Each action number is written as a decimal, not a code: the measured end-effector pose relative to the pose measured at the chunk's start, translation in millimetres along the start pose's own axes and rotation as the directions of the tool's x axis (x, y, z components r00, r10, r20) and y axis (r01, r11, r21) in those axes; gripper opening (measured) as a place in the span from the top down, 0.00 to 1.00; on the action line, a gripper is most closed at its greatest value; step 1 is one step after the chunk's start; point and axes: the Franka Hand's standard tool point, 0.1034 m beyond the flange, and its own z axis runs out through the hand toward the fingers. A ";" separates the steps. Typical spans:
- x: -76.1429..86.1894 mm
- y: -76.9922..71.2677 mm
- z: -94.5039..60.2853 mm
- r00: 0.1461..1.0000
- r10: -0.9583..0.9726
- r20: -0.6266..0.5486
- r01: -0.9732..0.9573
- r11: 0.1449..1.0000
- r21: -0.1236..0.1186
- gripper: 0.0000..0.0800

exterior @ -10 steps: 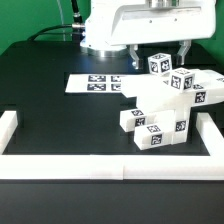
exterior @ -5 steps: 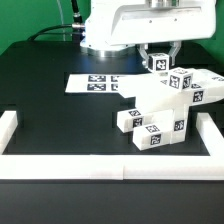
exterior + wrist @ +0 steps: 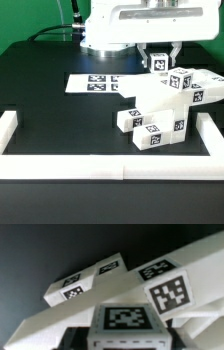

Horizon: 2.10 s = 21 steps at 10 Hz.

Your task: Assemble chair

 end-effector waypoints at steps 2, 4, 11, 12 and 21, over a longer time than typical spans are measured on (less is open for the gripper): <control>1.8 1.1 1.8 0.992 0.123 -0.013 -0.122 0.992 0.005 0.66; 4.8 1.0 1.9 0.970 0.242 -0.028 -0.242 0.970 0.012 0.66; 4.0 -1.9 2.3 0.755 0.656 -0.005 -0.655 0.754 0.042 0.66; 3.9 -2.6 2.2 0.709 0.705 -0.001 -0.704 0.709 0.044 0.66; 4.1 -4.1 1.9 0.617 0.787 0.013 -0.786 0.616 0.050 0.28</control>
Offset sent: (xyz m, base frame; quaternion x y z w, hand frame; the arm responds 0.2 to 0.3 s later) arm -0.0009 -0.0029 -0.0122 0.0012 -0.0011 0.1863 0.9825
